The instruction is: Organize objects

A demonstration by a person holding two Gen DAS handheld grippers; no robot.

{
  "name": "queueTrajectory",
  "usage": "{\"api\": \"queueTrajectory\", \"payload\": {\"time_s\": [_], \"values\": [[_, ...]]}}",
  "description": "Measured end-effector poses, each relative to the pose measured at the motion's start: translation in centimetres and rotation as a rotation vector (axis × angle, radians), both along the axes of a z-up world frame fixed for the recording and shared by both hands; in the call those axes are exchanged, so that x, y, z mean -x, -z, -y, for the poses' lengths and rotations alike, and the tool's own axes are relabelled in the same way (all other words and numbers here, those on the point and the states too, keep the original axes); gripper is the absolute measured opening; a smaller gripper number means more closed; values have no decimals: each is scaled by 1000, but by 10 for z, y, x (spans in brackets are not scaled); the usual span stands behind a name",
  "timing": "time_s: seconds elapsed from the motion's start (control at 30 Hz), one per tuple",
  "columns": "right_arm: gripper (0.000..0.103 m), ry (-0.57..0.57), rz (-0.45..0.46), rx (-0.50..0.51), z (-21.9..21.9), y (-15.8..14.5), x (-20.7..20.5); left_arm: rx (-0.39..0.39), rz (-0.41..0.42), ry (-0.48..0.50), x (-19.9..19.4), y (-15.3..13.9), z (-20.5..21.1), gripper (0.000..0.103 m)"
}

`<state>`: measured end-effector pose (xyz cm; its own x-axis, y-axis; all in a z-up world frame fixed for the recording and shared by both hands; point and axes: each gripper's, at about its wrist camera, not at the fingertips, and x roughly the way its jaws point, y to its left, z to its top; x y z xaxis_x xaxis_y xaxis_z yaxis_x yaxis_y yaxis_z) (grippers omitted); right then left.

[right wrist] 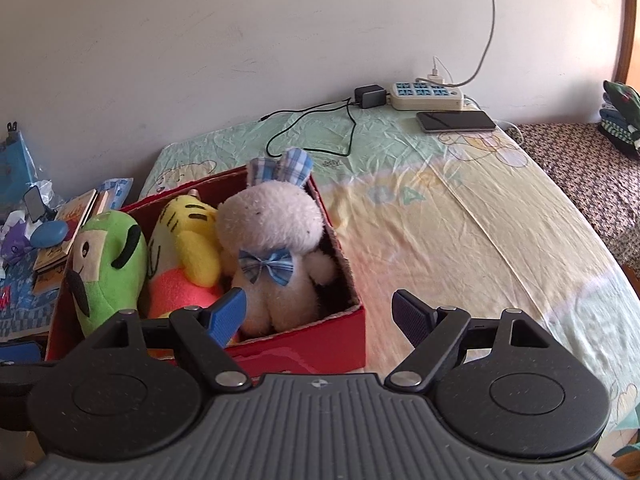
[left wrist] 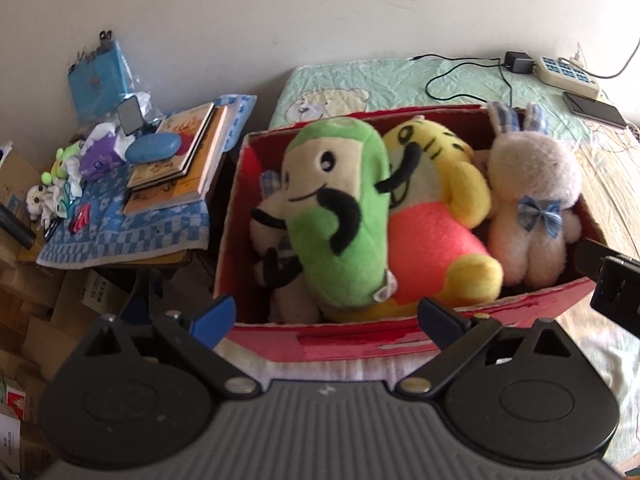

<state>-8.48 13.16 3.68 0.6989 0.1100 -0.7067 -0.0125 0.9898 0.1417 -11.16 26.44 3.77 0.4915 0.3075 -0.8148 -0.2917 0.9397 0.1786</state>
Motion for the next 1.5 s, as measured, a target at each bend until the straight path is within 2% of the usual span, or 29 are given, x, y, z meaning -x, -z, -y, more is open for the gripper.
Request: {"api": "queueTrajectory", "payload": {"time_s": [0.23, 0.33, 0.93, 1.5], "values": [[82, -27, 7, 7, -2, -1, -7, -4, 2, -21, -5, 2, -4, 99], [82, -25, -1, 8, 1, 1, -8, 19, -7, -32, -9, 5, -6, 99], [82, -24, -23, -13, 2, 9, -13, 6, -23, -26, -15, 11, -2, 99], [82, -79, 6, -1, -9, -7, -17, 25, -10, -45, -9, 9, -12, 99]]}}
